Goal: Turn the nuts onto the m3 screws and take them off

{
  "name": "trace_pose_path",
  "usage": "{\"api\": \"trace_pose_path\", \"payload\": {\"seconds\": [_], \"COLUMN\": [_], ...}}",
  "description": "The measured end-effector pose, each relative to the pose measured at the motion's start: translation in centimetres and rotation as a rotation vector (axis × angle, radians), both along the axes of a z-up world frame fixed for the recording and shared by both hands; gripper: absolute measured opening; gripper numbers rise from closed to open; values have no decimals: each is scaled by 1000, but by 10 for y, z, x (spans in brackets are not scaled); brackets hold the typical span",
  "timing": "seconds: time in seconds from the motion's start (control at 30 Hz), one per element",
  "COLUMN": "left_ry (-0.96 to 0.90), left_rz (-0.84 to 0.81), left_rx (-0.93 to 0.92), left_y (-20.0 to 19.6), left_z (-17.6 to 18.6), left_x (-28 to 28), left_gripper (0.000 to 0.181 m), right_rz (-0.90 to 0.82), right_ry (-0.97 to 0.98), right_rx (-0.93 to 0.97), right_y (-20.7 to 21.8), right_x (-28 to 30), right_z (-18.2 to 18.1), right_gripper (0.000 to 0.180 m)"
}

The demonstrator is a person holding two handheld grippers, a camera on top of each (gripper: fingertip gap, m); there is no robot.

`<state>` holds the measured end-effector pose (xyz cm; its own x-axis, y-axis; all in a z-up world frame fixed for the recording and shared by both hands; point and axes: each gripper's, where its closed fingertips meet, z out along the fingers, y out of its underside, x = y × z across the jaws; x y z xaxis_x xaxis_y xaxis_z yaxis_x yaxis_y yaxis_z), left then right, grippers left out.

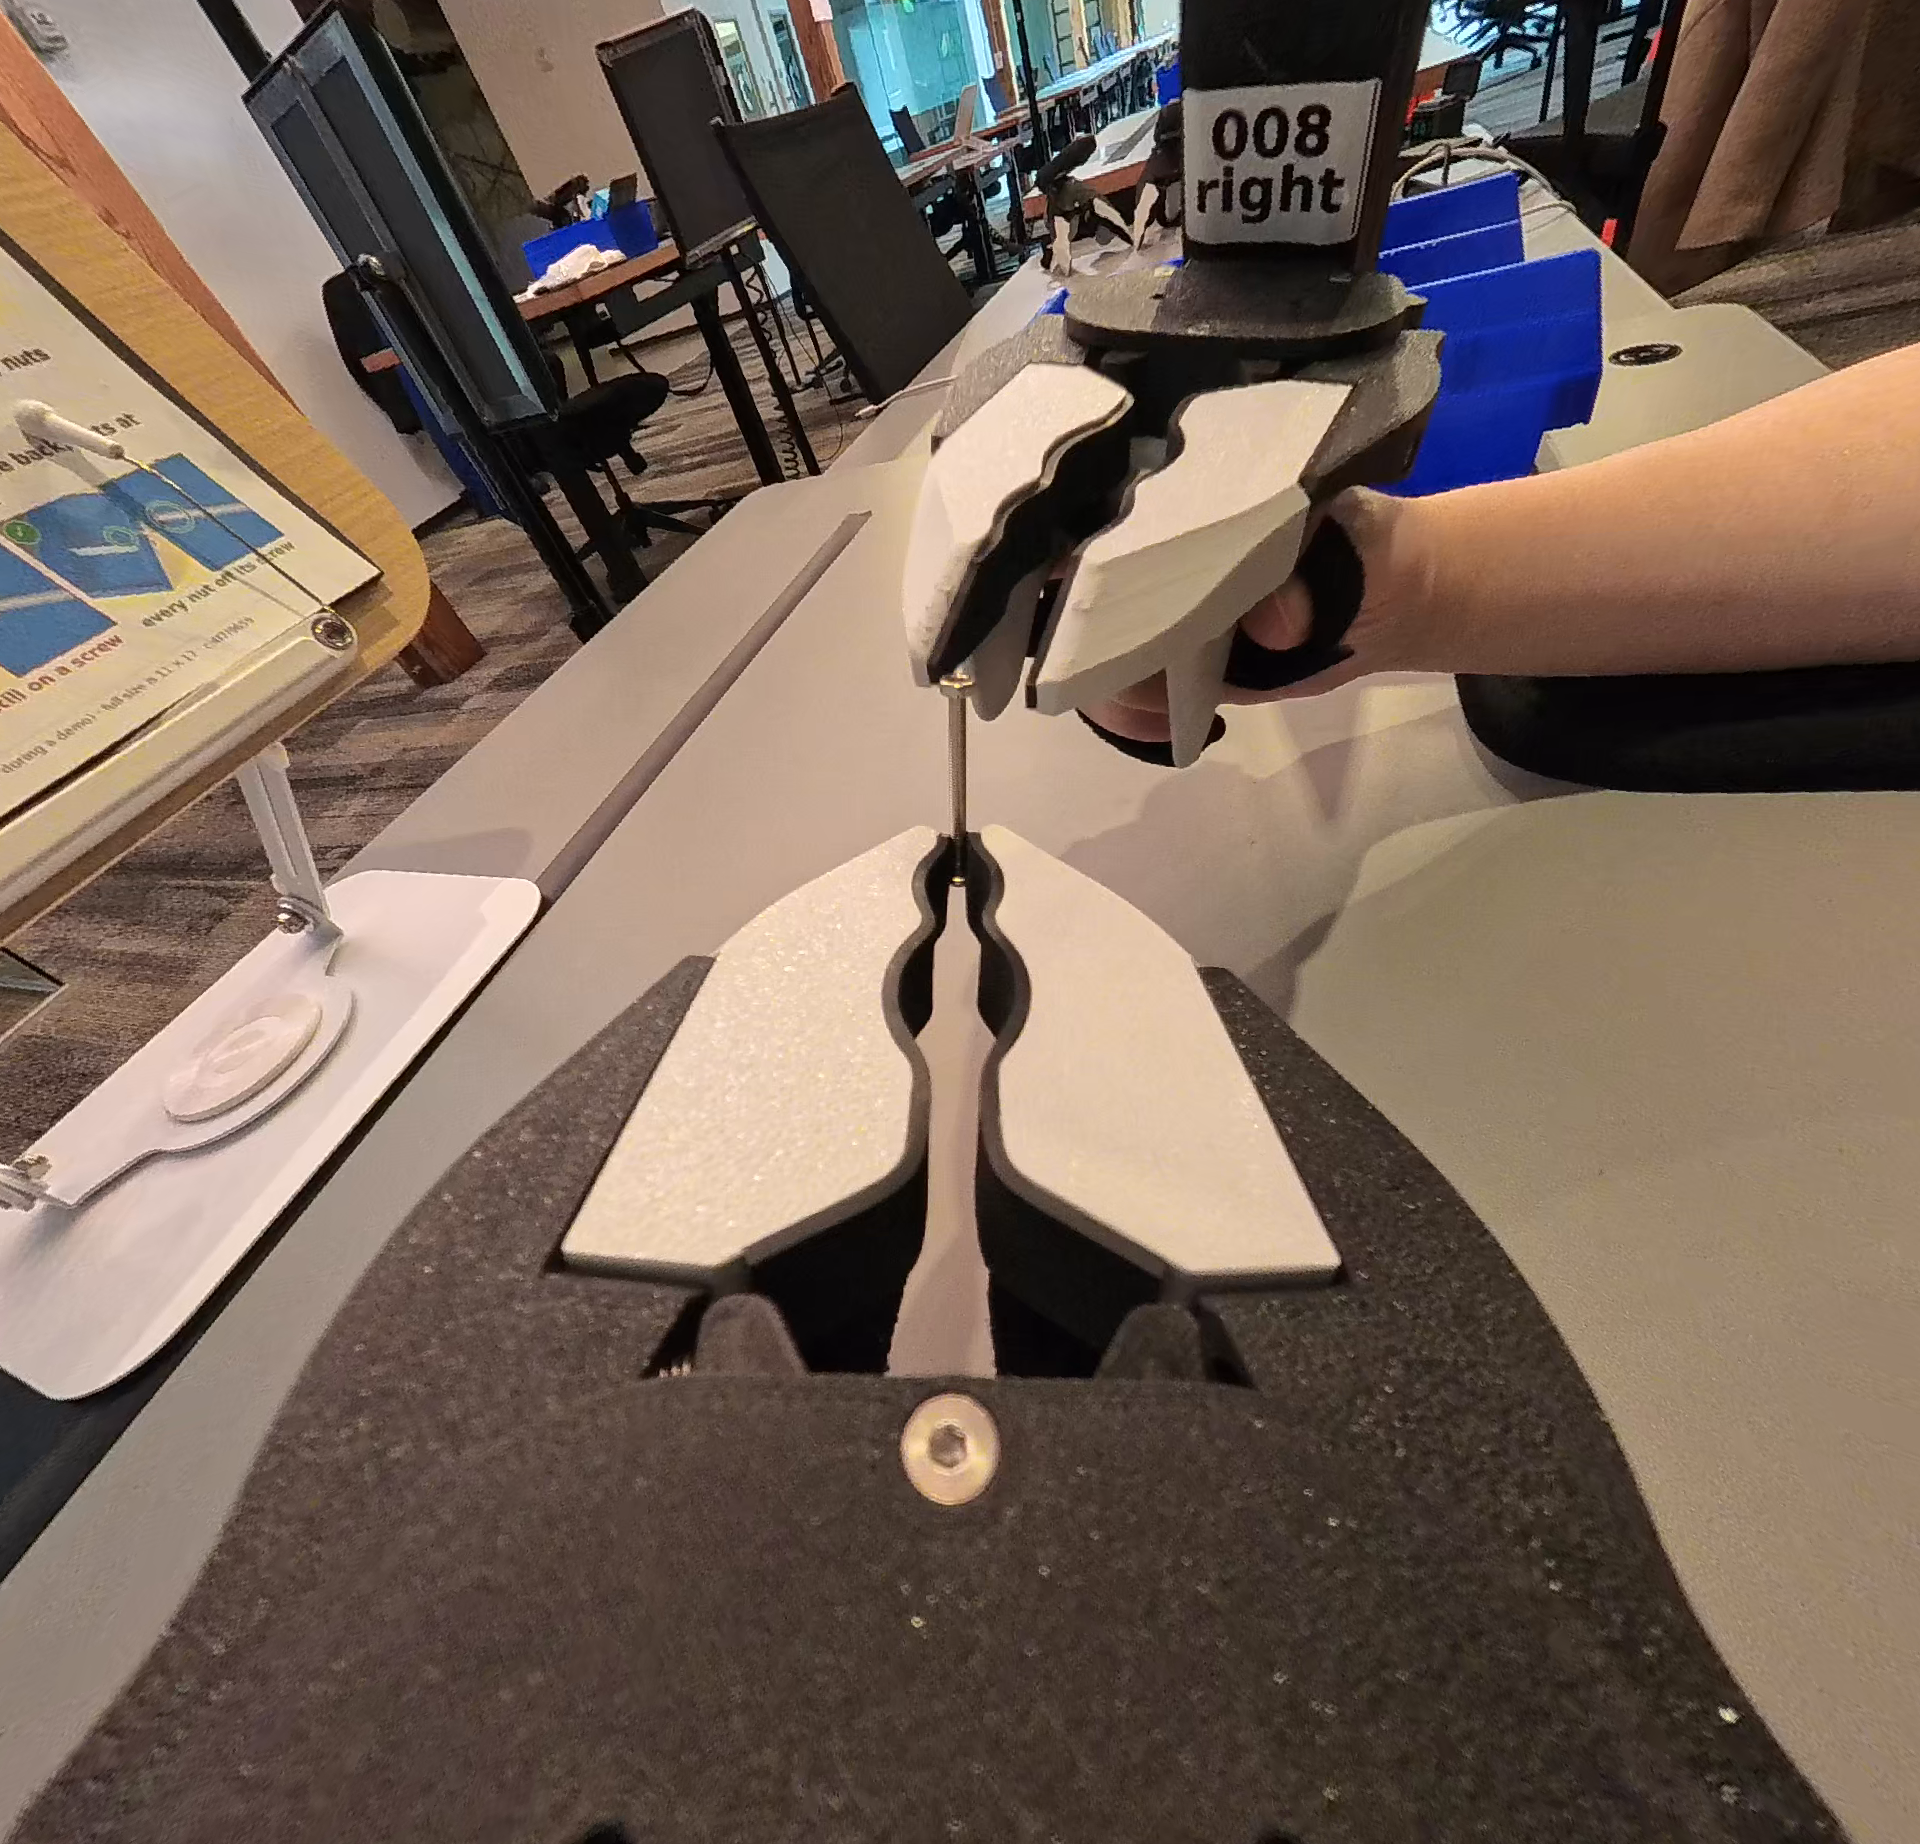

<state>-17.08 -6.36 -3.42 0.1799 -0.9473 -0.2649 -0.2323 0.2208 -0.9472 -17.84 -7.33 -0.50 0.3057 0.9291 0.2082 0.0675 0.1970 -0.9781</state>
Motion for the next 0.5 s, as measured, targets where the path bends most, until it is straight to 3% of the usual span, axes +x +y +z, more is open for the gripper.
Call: {"api": "trace_pose_path", "payload": {"seconds": [0.5], "left_ry": [8], "left_rz": [11], "left_rx": [4], "left_y": [3], "left_z": [-1], "left_x": [-2], "left_gripper": [2], "right_rz": [0], "right_ry": [-46], "right_rx": [-5], "right_y": [0], "right_x": [1], "right_z": [-9], "right_gripper": [13]}}
